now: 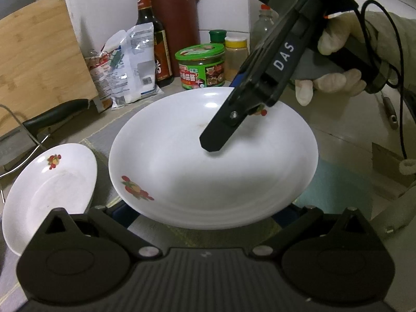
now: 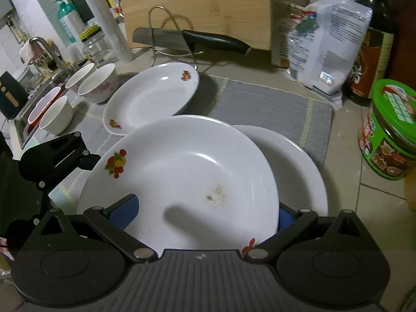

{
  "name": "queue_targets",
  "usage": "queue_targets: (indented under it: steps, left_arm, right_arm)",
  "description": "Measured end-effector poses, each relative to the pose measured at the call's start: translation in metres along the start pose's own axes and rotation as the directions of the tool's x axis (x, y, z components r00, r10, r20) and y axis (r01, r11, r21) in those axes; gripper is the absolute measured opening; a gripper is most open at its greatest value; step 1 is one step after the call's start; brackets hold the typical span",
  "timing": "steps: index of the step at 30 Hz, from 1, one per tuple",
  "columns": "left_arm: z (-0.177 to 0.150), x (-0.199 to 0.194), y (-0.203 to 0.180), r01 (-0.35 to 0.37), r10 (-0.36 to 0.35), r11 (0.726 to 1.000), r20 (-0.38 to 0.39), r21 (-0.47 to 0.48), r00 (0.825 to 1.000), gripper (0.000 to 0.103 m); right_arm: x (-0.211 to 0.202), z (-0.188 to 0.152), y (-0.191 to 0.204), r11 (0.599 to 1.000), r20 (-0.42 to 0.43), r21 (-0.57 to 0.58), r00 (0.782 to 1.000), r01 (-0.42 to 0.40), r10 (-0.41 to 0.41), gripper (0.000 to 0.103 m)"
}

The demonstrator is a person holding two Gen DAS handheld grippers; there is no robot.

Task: Organize plates and bowls
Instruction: 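Lower the held plates with the right gripper beside the oval plate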

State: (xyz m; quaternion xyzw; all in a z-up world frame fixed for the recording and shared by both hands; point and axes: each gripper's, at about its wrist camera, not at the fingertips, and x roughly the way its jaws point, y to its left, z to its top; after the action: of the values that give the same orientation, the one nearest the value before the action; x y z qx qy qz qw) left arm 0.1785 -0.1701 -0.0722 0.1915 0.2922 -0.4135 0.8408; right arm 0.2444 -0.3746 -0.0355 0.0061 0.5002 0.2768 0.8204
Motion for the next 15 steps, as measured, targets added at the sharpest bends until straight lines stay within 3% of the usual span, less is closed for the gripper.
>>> queue_targets:
  steps: [15]
  left_arm:
    - [0.009, 0.015, -0.001, -0.003, 0.002, 1.0, -0.029, -0.007, 1.0, 0.103]
  right_arm:
    - [0.009, -0.002, -0.017, 1.0, -0.006, 0.031, 1.0, 0.0, 0.0, 0.103]
